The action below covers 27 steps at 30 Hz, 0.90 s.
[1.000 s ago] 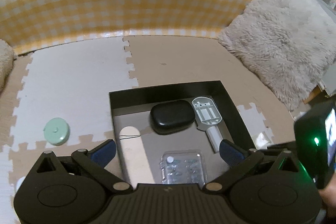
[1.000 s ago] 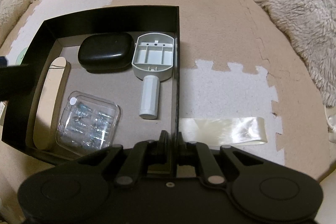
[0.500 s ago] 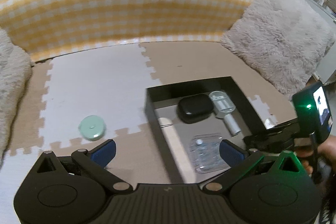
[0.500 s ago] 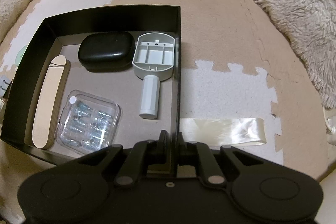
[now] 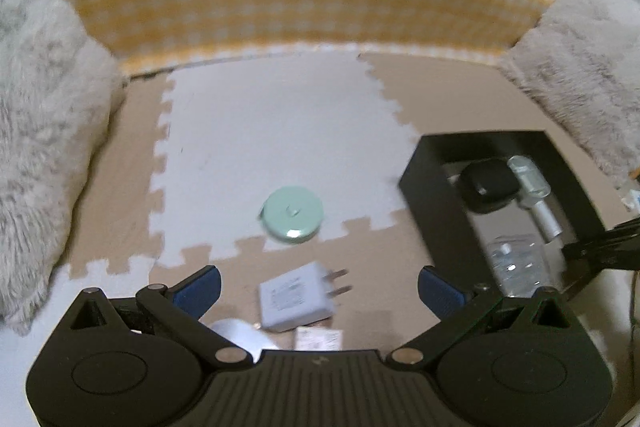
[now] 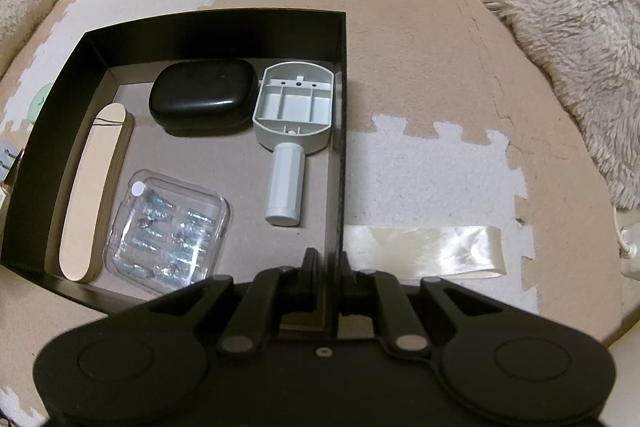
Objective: Organize rigid objects
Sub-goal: 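Move the left tool to the white charger plug and grasp it, then carry the white charger plug into the black box and release it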
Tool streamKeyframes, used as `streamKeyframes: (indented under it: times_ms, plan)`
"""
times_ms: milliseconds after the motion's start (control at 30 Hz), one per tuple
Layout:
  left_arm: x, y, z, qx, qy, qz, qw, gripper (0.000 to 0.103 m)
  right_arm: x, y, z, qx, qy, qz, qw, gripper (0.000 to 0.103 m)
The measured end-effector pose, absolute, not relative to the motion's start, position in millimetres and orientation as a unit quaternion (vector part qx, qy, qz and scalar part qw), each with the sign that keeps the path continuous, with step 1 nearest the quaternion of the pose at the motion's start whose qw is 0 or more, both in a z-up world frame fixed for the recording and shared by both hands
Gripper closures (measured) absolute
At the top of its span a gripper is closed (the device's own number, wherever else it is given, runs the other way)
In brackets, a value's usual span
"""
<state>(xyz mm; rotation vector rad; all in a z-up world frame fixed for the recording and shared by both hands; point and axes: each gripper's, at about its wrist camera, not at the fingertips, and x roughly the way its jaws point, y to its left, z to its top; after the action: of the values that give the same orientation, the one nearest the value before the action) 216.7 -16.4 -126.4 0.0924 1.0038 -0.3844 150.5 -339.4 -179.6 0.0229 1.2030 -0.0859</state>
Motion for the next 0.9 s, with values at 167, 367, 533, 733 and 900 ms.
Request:
streamKeyframes:
  times_ms: [167, 367, 533, 733, 900]
  plan:
    - [233, -1, -144, -0.011, 0.513, -0.167, 0.842, 0.003, 150, -339, -179, 0.011, 0.566, -0.041, 0.824, 0.092]
    - [243, 9, -156, -0.091, 0.537, -0.157, 0.824, 0.017, 150, -338, -180, 0.01, 0.566, -0.041, 0.823, 0.092]
    - [250, 13, -169, -0.115, 0.55, -0.142, 0.815, 0.028, 150, -338, -179, 0.009, 0.566, -0.041, 0.823, 0.092]
    - [251, 12, -174, -0.126, 0.559, -0.138, 0.808, 0.039, 150, -339, -179, 0.01, 0.566, -0.041, 0.823, 0.092]
    - [249, 10, -170, -0.114, 0.553, -0.134, 0.814, 0.039, 150, -339, -179, 0.01, 0.566, -0.041, 0.823, 0.092]
